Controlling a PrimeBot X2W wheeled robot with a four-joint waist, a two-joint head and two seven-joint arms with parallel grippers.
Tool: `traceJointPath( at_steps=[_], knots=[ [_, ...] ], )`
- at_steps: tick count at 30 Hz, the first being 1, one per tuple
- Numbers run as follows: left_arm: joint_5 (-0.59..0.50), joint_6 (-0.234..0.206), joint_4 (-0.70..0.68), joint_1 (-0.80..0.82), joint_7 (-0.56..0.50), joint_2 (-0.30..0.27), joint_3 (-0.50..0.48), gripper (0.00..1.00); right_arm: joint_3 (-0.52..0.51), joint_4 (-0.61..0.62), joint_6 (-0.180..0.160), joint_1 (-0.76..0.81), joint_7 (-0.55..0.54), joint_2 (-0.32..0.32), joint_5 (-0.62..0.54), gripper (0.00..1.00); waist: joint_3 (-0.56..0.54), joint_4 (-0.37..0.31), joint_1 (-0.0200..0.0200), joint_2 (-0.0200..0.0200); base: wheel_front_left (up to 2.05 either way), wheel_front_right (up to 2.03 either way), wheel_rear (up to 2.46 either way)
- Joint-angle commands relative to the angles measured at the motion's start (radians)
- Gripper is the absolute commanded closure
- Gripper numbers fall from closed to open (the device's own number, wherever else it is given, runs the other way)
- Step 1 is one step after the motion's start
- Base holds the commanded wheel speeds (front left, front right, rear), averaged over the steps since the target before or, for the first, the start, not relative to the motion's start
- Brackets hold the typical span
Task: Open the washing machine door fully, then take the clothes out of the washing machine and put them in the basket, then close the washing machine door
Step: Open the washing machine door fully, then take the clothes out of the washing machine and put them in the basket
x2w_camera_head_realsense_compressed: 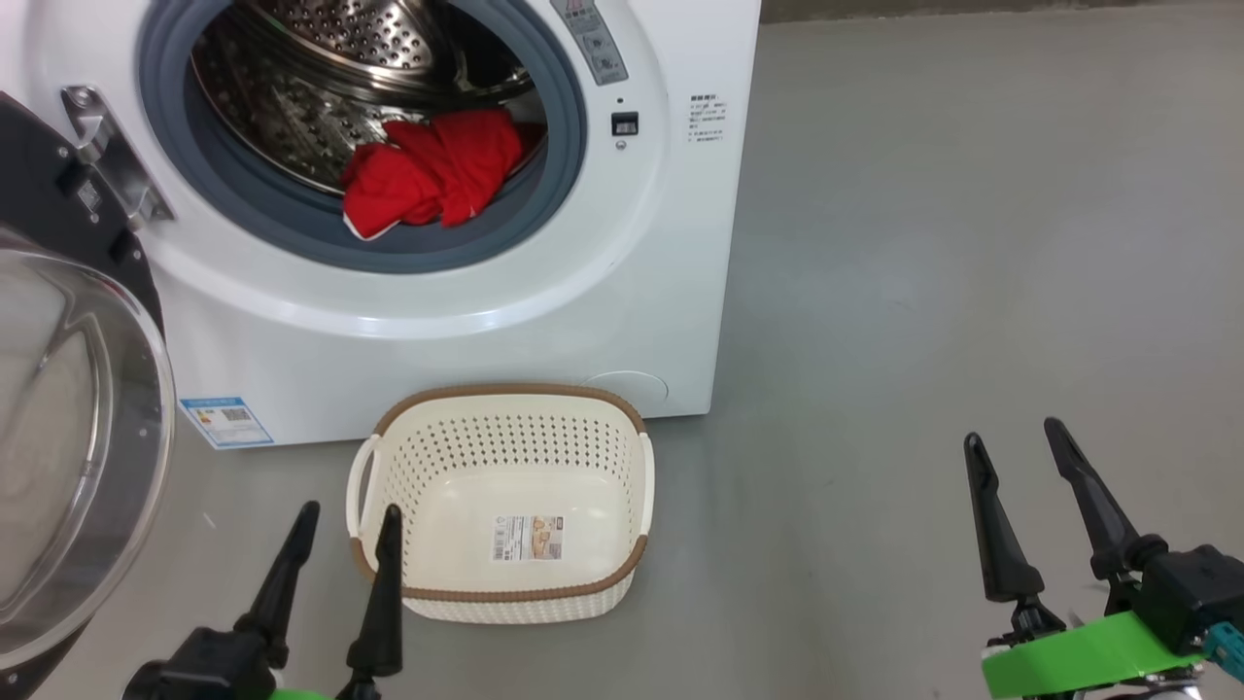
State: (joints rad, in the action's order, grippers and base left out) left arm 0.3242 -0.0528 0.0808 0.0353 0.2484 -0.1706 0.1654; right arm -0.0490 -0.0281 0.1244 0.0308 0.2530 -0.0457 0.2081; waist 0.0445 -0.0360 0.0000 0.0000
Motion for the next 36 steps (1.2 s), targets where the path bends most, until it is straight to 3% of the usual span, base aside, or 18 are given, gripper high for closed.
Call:
traceJointPath(
  at_steps=[1,27,36],
  knots=[
    [-0.004,-0.003,-0.034,0.003,0.011,-0.012,-0.036,0.00,0.018,0.032,0.006,0.001,0.009,-0.004,-0.012,0.00,-0.010,0.003,0.0000,0.0000,0.00,0.00,0.00],
    [0.010,0.006,-0.026,-0.038,0.013,-0.021,-0.042,0.00,0.009,0.052,0.006,0.050,0.009,-0.004,-0.001,0.00,-0.054,0.011,0.0000,0.0000,0.01,-0.01,0.00],
    [0.003,-0.002,-0.027,-0.032,0.013,-0.017,-0.036,0.00,0.010,0.057,0.006,0.049,0.009,-0.004,-0.001,0.00,-0.051,0.011,0.0000,0.0000,0.90,-0.90,0.00]
  ],
)
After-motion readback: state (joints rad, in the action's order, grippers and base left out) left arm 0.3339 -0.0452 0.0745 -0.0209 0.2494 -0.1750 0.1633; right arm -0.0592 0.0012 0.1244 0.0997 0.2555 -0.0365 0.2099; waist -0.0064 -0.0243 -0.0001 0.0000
